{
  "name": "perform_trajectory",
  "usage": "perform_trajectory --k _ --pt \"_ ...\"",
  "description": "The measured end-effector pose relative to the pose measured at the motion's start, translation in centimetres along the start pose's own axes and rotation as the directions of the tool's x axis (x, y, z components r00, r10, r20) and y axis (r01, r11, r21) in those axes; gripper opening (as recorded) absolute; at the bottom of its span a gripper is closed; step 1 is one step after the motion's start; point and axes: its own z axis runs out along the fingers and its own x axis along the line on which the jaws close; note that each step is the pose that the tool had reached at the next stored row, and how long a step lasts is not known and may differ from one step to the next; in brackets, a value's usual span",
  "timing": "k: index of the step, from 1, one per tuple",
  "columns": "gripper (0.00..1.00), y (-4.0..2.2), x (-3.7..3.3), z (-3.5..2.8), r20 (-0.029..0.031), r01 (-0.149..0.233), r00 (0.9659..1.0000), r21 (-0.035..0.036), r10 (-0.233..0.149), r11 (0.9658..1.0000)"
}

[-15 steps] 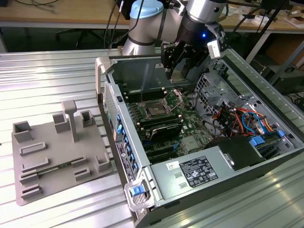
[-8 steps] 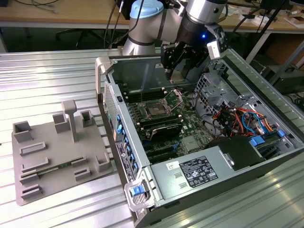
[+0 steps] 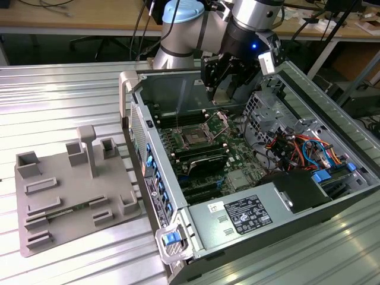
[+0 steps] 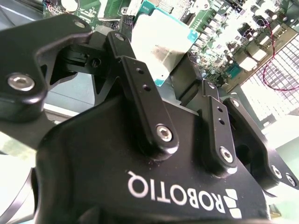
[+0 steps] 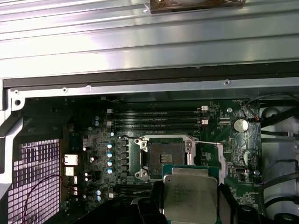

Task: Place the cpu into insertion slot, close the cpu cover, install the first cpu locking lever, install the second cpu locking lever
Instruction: 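Place the cpu into insertion slot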

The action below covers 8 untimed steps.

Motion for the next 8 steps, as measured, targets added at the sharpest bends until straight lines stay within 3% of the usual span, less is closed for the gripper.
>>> perform_trajectory --k 8 --pt "0.55 0.0 0.0 0.22 0.0001 0.0 1.0 0.0033 0.0 1.0"
